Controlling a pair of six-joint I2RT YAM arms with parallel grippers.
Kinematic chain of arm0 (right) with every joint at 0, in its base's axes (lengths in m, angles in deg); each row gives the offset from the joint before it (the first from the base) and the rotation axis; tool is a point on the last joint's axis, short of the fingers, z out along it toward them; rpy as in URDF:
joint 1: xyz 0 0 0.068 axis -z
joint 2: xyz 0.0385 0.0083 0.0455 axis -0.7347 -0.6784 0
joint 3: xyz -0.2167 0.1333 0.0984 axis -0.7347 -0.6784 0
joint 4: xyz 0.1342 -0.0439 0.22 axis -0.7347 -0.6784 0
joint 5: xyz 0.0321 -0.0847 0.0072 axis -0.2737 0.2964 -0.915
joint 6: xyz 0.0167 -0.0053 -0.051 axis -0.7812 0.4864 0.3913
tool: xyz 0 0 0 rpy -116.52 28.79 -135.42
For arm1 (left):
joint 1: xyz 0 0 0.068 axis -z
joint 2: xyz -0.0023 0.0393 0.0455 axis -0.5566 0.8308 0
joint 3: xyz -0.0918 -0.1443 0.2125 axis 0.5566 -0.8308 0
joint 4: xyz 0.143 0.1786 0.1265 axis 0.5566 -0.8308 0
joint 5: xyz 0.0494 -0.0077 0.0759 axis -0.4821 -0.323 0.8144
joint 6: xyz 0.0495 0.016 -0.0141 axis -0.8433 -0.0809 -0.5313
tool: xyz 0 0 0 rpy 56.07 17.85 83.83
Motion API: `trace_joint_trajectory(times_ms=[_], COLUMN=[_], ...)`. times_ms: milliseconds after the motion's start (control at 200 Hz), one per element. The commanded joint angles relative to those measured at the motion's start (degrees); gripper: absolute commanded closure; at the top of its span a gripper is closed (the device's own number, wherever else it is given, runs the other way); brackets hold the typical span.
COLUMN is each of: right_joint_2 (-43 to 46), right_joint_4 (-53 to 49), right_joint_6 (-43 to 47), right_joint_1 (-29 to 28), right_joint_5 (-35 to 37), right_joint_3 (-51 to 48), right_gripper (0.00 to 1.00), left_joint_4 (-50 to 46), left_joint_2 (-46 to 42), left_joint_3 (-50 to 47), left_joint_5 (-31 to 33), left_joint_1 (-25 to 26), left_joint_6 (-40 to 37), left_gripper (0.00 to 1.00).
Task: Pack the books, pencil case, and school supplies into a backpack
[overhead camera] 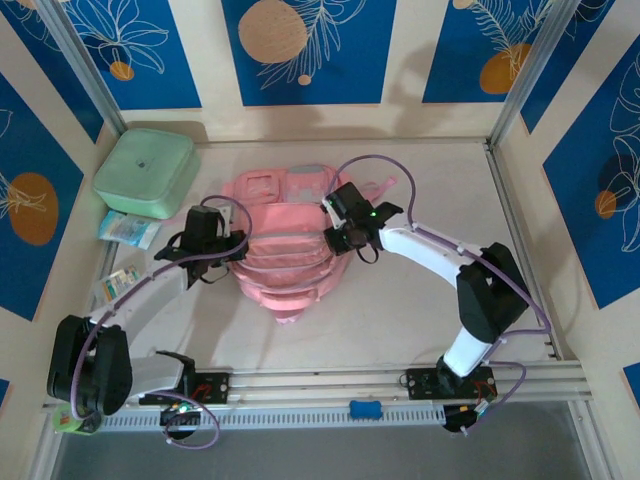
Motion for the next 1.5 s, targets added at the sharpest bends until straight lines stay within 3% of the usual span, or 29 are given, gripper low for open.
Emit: trace_joint_trajectory(times_ms=[0,65,155,240,320,370,415,455,580,750,875,1005,1091,1146,1186,1276,1496], right_joint_2=[5.2,8.6,14.0,19.0,23.4,25.5,27.1,28.0,26.8,19.7,15.7,10.9,6.6,8.3,7.3,7.7,7.7], right_joint_4=[-4.2,-4.7,-3.5,0.1,5.4,9.7,14.4,19.9,36.1,54.2,63.0,72.3,84.3,77.5,77.8,77.8,77.1], right_joint_6=[-1.2,-2.2,-4.6,-8.5,-12.1,-12.8,-12.1,-10.3,-5.6,0.1,-1.2,3.6,8.3,8.2,6.4,7.0,6.8], right_joint_1=[1.1,2.7,6.2,10.0,14.9,18.5,21.9,24.5,32.0,36.3,40.6,40.6,36.7,37.0,38.8,37.7,38.3], right_joint_5=[-1.5,-1.9,0.9,8.5,15.9,19.3,19.6,20.4,17.0,8.9,-3.3,-13.1,-12.5,-11.3,-13.5,-11.5,-12.8], right_joint_3=[1.9,1.3,-2.3,-9.3,-17.0,-21.6,-24.9,-28.0,-36.4,-42.9,-43.9,-45.7,-49.5,-48.0,-47.0,-47.3,-47.1], right_gripper=[0.63,0.51,0.27,0.22,0.20,0.16,0.00,0.01,0.01,0.01,0.01,0.01,0.01,0.01,0.01,0.01,0.01], left_joint_4=[-2.6,-4.1,-7.4,-7.5,-8.9,-10.1,-9.7,-6.3,12.5,44.6,55.6,66.2,70.6,75.2,78.6,65.3,66.9], left_joint_2=[-1.7,-3.8,-8.3,-14.6,-20.3,-23.0,-24.3,-24.7,-22.2,-12.1,-4.0,6.0,12.1,17.1,20.3,18.1,18.8], left_joint_3=[1.8,1.7,0.9,-2.7,-5.5,-6.7,-8.8,-11.4,-20.4,-30.2,-29.5,-27.6,-26.5,-26.3,-26.0,-21.0,-21.2], left_joint_5=[-0.1,-0.4,2.3,5.4,15.8,25.4,34.2,39.6,43.4,35.0,28.0,22.2,17.5,15.2,15.1,19.0,19.2], left_joint_1=[-1.3,-1.3,-1.3,-1.3,-1.3,-1.4,-1.5,-1.7,-3.6,-5.3,-5.6,-5.8,-7.5,-8.3,-8.3,-8.7,-10.7], left_joint_6=[-4.2,-4.2,-1.6,0.9,0.6,-0.4,-1.7,-4.6,-15.1,-25.6,-27.0,-29.7,-28.2,-28.2,-28.9,-26.0,-23.9], left_gripper=[0.89,0.57,0.36,0.19,0.00,0.01,0.01,0.01,0.01,0.01,0.01,0.01,0.01,0.01,0.01,0.00,0.00])
